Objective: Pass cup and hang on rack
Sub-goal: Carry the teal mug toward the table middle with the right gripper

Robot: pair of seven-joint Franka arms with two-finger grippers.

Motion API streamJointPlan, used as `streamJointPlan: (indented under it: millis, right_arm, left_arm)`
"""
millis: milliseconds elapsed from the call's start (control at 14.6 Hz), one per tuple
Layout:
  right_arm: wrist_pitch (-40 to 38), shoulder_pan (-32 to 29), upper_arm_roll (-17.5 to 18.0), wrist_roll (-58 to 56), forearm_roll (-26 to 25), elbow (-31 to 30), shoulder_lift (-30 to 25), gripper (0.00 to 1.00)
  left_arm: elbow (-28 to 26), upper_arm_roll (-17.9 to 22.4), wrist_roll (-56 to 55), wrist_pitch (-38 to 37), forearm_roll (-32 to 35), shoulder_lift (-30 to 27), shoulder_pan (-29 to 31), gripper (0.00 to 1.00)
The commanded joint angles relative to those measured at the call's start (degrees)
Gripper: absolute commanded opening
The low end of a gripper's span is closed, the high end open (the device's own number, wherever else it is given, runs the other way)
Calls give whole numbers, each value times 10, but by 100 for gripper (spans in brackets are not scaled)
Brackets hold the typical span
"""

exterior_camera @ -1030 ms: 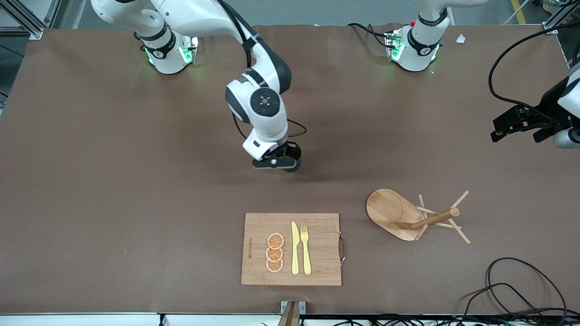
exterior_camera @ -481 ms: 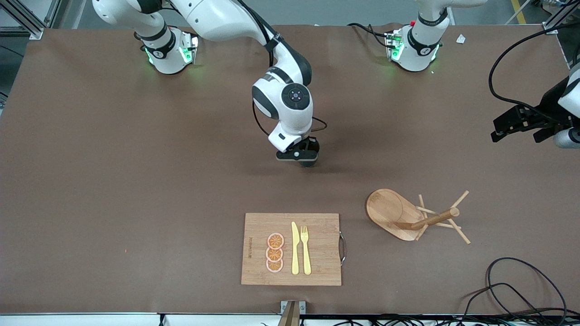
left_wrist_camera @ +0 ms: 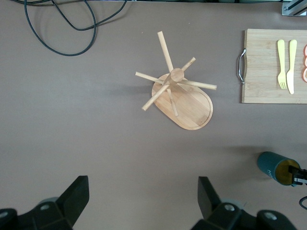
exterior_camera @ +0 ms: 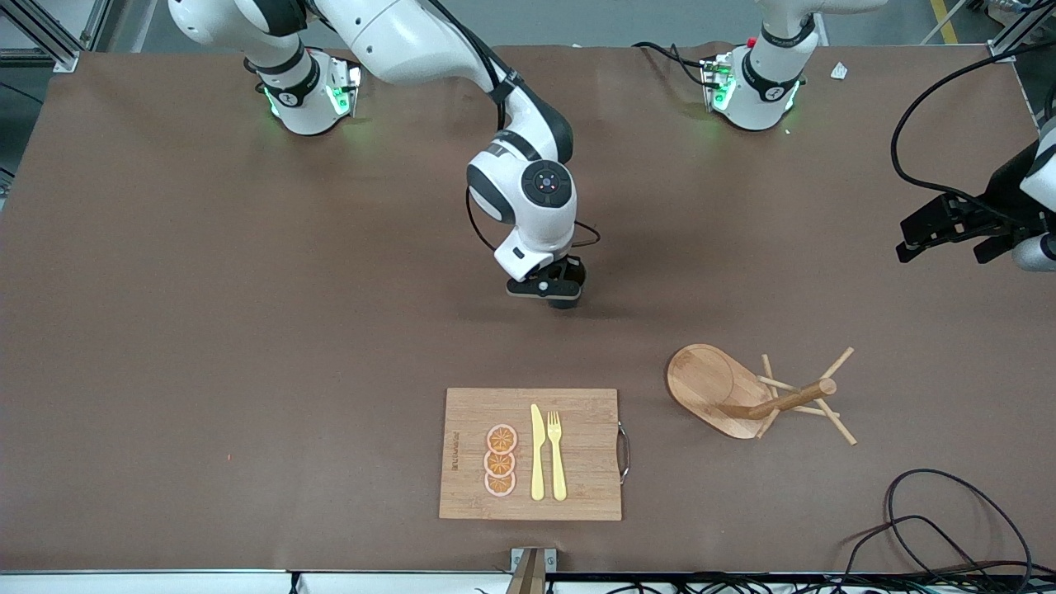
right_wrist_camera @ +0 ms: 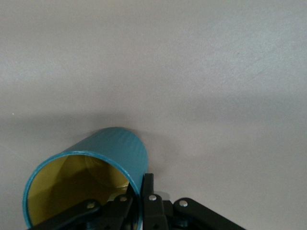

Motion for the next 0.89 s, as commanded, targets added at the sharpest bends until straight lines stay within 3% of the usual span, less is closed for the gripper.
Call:
streamJointPlan:
  millis: [0,206,343,481,824]
  right_arm:
    - [-14,-1,-4,8,-5,13,-1,100]
    - [-26,-3,-2,6,2,11,-25,100]
    - [-78,-11,-1,1,8,13,-52,100]
    - [-107,-28,-4,-51,41,8,-91,100]
    - [-239,-121,-15,-146,19,0,-157,100]
  left_arm:
    - [-3,-1,-10,5,7,-4,0,100]
    - [-3,-2,-10,4,8,-4,-1,100]
    - [-3,-2,-10,4,9,-4,-2,100]
    - [-3,-2,-10,4,8,-4,-1,100]
    - [-3,-2,-9,2,5,-4,1,100]
